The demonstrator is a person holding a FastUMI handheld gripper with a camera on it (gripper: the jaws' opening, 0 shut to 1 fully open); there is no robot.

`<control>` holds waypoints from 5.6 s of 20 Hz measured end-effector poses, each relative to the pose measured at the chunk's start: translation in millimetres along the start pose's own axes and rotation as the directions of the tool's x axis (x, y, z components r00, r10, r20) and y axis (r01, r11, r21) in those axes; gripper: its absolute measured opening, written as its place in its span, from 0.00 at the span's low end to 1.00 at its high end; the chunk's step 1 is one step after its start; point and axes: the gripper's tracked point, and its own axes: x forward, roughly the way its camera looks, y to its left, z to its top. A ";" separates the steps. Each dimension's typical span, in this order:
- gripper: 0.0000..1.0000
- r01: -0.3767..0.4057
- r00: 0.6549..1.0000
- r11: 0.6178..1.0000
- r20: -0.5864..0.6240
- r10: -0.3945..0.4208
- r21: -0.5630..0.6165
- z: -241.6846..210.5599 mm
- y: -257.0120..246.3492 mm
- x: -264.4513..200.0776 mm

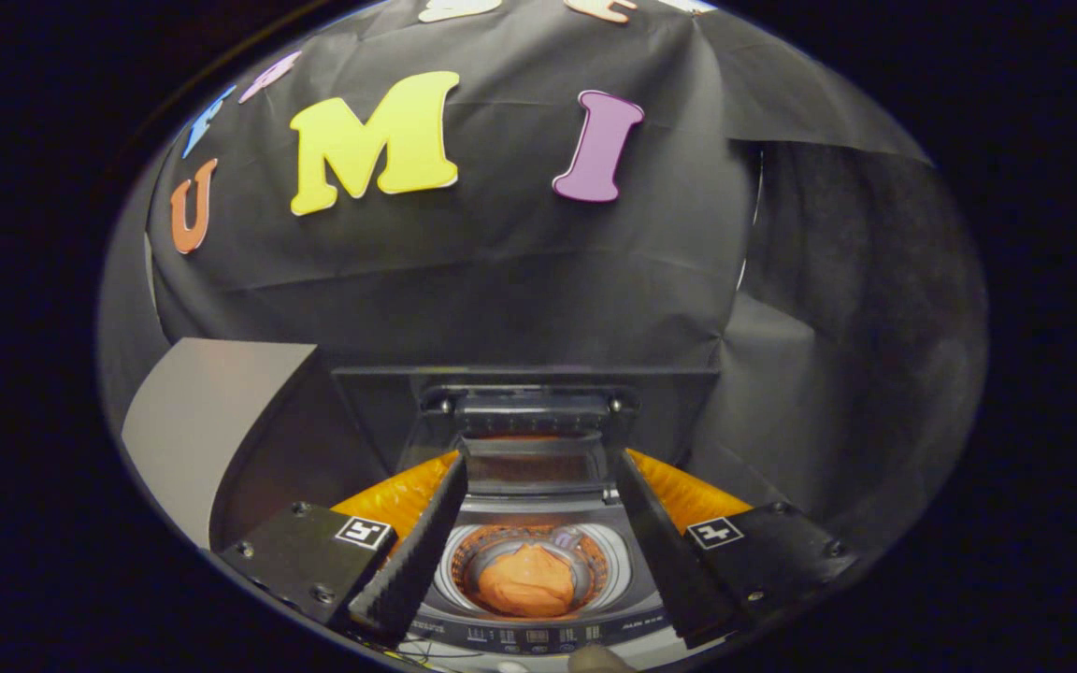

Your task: Put the clothes into the washing machine and then close the washing machine lid.

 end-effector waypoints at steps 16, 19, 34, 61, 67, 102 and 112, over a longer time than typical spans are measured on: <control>1.00 -0.027 1.000 1.000 -0.010 0.027 0.001 75.6 13.1 97.9; 1.00 -0.027 0.997 0.999 -0.066 0.028 0.018 67.3 9.4 121.3; 1.00 -0.069 0.994 0.998 0.086 0.069 0.005 54.2 6.8 119.5; 1.00 -0.002 0.999 1.000 0.042 0.001 0.023 -51.0 -2.5 36.4; 1.00 0.019 0.997 1.000 -0.073 -0.018 0.006 -123.5 -6.2 18.8; 1.00 -0.015 0.922 0.999 0.387 0.003 0.028 -151.0 16.7 -329.4; 1.00 -0.046 0.937 0.998 0.349 0.028 0.042 -210.3 -9.5 -373.9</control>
